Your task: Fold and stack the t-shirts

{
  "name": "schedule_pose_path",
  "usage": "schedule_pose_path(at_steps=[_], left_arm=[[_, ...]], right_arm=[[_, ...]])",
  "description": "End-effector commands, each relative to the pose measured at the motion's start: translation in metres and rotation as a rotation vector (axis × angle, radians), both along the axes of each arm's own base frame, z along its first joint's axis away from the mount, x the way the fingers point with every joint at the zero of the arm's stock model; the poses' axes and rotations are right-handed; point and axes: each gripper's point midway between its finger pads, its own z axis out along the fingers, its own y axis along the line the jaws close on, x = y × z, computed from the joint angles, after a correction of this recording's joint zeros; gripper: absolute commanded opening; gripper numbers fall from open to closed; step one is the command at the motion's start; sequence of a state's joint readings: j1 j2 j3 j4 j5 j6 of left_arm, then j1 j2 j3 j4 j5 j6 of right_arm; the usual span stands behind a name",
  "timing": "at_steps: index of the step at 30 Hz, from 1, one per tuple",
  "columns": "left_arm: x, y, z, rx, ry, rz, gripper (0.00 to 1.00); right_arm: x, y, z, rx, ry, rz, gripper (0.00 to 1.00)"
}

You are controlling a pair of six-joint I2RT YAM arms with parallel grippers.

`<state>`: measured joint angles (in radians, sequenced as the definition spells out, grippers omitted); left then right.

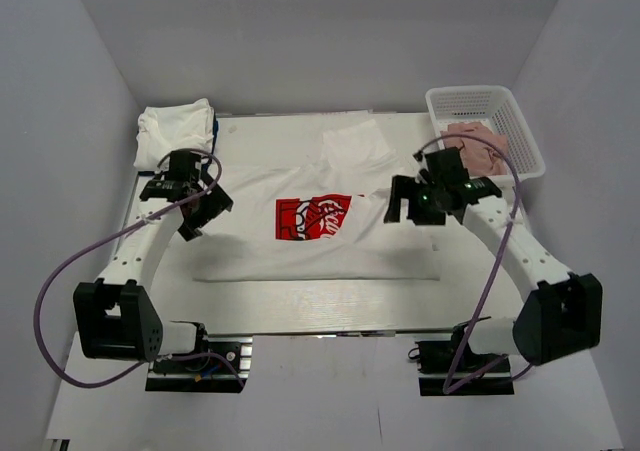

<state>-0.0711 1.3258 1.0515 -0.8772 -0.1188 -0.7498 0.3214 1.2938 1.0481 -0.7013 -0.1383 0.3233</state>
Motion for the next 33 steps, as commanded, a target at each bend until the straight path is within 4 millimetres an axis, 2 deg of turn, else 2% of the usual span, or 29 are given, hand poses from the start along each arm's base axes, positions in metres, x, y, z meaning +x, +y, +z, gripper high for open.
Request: schedule_pose_path(at_steps=[1, 2, 3, 4, 5, 7, 8, 9, 11, 12, 16, 17, 24, 27, 31, 33], left_arm=[[0.013, 0.005, 0.02, 0.032, -0.071, -0.017, 1.0], [0.019, 0.008, 0.017, 0.033, -0.065, -0.007, 1.0], [0.02, 0.008, 0.014, 0.033, -0.054, -0.007, 1.0], [0.024, 0.008, 0.015, 0.033, -0.063, -0.007, 1.0], [0.024, 0.008, 0.013, 0.033, -0.054, -0.007, 1.0], [0.027, 0.01, 0.005, 0.049, -0.035, -0.012, 1.0], [0.027, 0.01, 0.002, 0.054, -0.025, -0.02, 1.0], [0.027, 0.01, 0.002, 0.054, -0.024, -0.02, 1.0], [0.027, 0.012, -0.008, 0.068, 0.012, -0.026, 1.0], [0.027, 0.014, -0.008, 0.078, 0.011, -0.022, 1.0], [0.027, 0.015, -0.018, 0.084, 0.046, -0.032, 1.0], [0.026, 0.015, -0.021, 0.084, 0.046, -0.032, 1.0], [0.025, 0.013, -0.029, 0.083, 0.056, -0.054, 1.0], [0.019, 0.012, -0.035, 0.075, 0.076, -0.059, 1.0], [0.021, 0.012, -0.035, 0.079, 0.068, -0.067, 1.0], [0.021, 0.012, -0.035, 0.079, 0.068, -0.067, 1.0]], right_arm=[[0.04, 0.04, 0.007, -0.01, -0.095, 0.131, 0.9], [0.056, 0.051, 0.005, -0.019, -0.095, 0.145, 0.9], [0.064, 0.071, 0.017, -0.015, -0.128, 0.179, 0.9], [0.07, 0.076, -0.019, -0.063, -0.039, 0.188, 0.9], [0.087, 0.078, -0.011, -0.091, -0.068, 0.15, 0.9], [0.105, 0.091, 0.0, -0.099, -0.086, 0.14, 0.9], [0.11, 0.094, -0.023, -0.123, -0.037, 0.131, 0.9], [0.126, 0.099, -0.014, -0.13, -0.091, 0.104, 0.9], [0.134, 0.104, -0.031, -0.144, -0.057, 0.088, 0.9], [0.146, 0.108, -0.03, -0.154, -0.076, 0.073, 0.9], [0.155, 0.113, -0.049, -0.182, -0.007, 0.04, 0.9], [0.154, 0.115, -0.062, -0.198, 0.023, 0.033, 0.9], [0.15, 0.104, -0.089, -0.256, 0.089, -0.034, 0.89], [0.149, 0.103, -0.092, -0.259, 0.096, -0.052, 0.85], [0.149, 0.101, -0.105, -0.271, 0.102, -0.06, 0.77], [0.15, 0.102, -0.107, -0.272, 0.105, -0.062, 0.67]])
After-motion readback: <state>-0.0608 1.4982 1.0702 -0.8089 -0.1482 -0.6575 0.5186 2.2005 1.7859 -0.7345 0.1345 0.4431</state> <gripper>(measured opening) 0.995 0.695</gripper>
